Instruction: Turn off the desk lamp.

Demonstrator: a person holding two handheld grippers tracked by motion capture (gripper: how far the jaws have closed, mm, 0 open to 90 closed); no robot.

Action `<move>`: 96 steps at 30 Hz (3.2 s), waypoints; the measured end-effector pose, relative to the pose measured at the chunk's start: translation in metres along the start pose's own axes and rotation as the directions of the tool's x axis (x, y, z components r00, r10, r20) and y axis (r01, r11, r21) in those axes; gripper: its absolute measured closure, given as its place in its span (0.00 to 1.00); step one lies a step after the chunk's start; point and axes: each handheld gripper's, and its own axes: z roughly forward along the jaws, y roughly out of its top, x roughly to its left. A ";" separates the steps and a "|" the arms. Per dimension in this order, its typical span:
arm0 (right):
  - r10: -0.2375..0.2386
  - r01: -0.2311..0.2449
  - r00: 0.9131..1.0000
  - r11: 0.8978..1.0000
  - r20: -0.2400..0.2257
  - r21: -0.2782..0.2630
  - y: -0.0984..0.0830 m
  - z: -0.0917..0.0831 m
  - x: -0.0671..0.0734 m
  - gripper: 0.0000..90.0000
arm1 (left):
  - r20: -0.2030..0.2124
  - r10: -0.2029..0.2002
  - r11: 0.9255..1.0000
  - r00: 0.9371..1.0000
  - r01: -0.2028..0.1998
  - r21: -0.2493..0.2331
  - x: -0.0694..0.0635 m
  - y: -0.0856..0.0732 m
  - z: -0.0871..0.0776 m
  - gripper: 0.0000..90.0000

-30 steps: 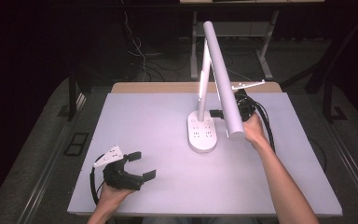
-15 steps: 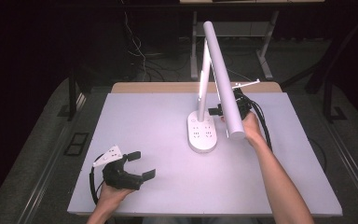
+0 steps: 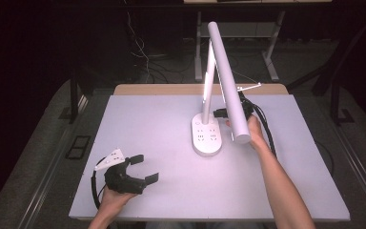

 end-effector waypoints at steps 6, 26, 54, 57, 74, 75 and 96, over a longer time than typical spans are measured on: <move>-0.001 0.001 1.000 1.000 0.008 0.013 -0.002 0.010 0.001 0.93 | -0.001 0.002 1.000 1.000 -0.002 -0.001 0.000 0.000 0.000 0.00; -0.035 0.032 0.998 0.997 0.051 0.070 -0.009 0.032 0.004 1.00 | 0.001 0.005 1.000 1.000 -0.005 0.001 0.000 0.000 0.000 0.00; -0.054 0.049 0.995 0.997 0.079 0.060 -0.008 0.029 0.009 1.00 | 0.006 0.012 1.000 1.000 -0.012 0.011 -0.001 0.000 0.001 0.00; -0.052 0.046 0.995 0.996 0.080 0.071 -0.010 0.032 0.008 1.00 | 0.005 0.012 1.000 1.000 -0.012 0.009 -0.001 0.000 0.001 0.00; -0.087 0.077 0.989 0.993 0.118 0.086 -0.010 0.032 0.013 1.00 | 0.005 0.010 1.000 1.000 -0.010 0.009 -0.001 0.000 0.001 0.00; -0.087 0.078 0.990 0.993 0.111 0.087 -0.010 0.032 0.012 1.00 | 0.005 0.009 1.000 1.000 -0.009 0.009 -0.001 0.000 0.001 0.00; -0.079 0.071 0.990 0.995 0.121 0.064 -0.012 0.033 0.013 1.00 | 0.008 0.012 1.000 1.000 -0.012 0.012 -0.003 0.000 0.002 0.00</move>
